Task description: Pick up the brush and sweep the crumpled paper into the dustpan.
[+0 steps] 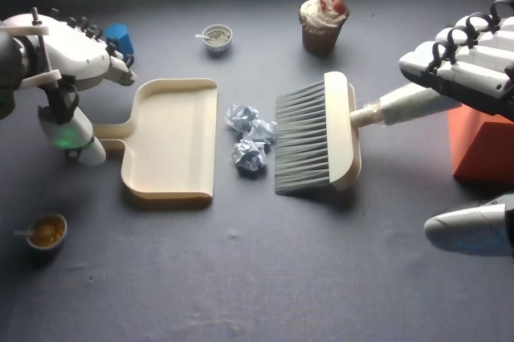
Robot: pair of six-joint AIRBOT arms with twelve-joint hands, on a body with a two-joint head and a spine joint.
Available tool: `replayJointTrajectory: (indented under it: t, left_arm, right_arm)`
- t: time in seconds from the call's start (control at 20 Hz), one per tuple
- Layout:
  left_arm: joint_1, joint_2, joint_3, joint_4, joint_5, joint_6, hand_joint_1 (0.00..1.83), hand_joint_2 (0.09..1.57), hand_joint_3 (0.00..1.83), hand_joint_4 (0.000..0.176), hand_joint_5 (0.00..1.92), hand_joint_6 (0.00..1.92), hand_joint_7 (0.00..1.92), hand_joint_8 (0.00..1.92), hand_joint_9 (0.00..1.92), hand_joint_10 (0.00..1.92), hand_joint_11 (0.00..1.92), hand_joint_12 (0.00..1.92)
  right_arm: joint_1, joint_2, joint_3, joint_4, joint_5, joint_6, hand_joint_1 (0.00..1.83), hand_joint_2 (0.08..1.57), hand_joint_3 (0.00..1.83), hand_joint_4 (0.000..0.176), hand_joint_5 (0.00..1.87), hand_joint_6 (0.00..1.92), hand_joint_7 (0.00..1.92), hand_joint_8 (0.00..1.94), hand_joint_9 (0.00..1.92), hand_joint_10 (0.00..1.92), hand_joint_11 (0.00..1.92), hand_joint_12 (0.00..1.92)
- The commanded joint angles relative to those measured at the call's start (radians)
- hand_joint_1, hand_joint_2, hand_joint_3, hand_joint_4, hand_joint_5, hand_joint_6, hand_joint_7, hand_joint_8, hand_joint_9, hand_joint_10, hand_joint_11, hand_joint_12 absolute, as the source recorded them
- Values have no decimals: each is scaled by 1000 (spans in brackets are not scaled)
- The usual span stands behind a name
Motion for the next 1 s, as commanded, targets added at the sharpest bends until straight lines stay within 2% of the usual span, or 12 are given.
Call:
replayJointTrajectory:
  t: [0.0, 0.05, 0.1, 0.2, 0.25, 0.3, 0.55, 0.6, 0.75, 0.8, 0.95]
  left_arm:
    - [3, 4, 10, 26, -9, 3, 790, 940, 7, 54, 274, 9, 153, 9, 110, 6, 75, 14]
    - [7, 1, 15, 26, -9, 0, 791, 938, 6, 55, 285, 12, 155, 8, 117, 9, 91, 21]
    - [11, -2, 20, 27, -9, -4, 806, 945, 7, 43, 292, 12, 140, 1, 107, 3, 75, 14]
    - [18, -7, 29, 52, -8, -37, 806, 934, 2, 45, 299, 13, 155, 6, 119, 7, 76, 14]
    - [22, -9, 33, 112, -7, -99, 807, 933, 1, 39, 299, 11, 150, 3, 115, 4, 71, 11]
    - [26, -9, 38, 164, -7, -155, 788, 922, 0, 53, 288, 4, 129, 0, 118, 4, 82, 16]
    - [55, -7, 43, 356, 9, -375, 793, 918, 0, 52, 278, 3, 89, 10, 81, 4, 84, 16]
    - [60, -7, 42, 365, 11, -388, 799, 937, 6, 50, 274, 4, 68, 1, 55, 0, 57, 4]
    - [73, -10, 39, 367, 20, -396, 813, 919, 0, 57, 338, 8, 119, 5, 97, 5, 97, 21]
    - [75, -11, 38, 367, 21, -396, 814, 935, 6, 51, 334, 1, 105, 0, 76, 0, 79, 12]
    - [83, -15, 37, 367, 27, -400, 789, 939, 6, 58, 353, 7, 73, 2, 67, 3, 77, 11]
  right_arm:
    - [12, 5, -5, -22, -85, 4, 0, 980, 16, 0, 15, 3, 37, 6, 49, 6, 78, 18]
    - [12, 5, -5, -22, -85, 4, 0, 987, 17, 0, 10, 1, 27, 1, 41, 2, 74, 16]
    - [12, 5, -5, -22, -85, 4, 0, 1007, 22, 0, 15, 3, 35, 4, 50, 5, 80, 17]
    - [12, 5, -5, -22, -85, 4, 0, 1005, 18, 0, 2, 0, 17, 0, 31, 0, 64, 10]
    - [12, 5, -6, -22, -85, 4, 0, 1003, 15, 0, 0, 0, 15, 1, 25, 0, 58, 7]
    - [12, 5, -6, -22, -85, 4, 0, 1012, 14, 0, 20, 7, 44, 11, 52, 10, 89, 19]
    - [12, 5, -7, -22, -85, 4, 0, 1001, 4, 0, 14, 0, 36, 1, 53, 4, 89, 16]
    - [12, 5, -8, -22, -85, 4, 0, 1003, 4, 0, 16, 1, 40, 2, 49, 2, 78, 11]
    - [12, 5, -8, -22, -85, 4, 0, 1007, 4, 0, 32, 5, 64, 8, 67, 6, 76, 9]
    - [12, 5, -8, -22, -85, 4, 0, 1007, 3, 0, 40, 7, 67, 8, 63, 4, 72, 7]
    - [12, 5, -8, -22, -85, 4, 0, 995, 0, 0, 28, 0, 61, 2, 54, 0, 58, 1]
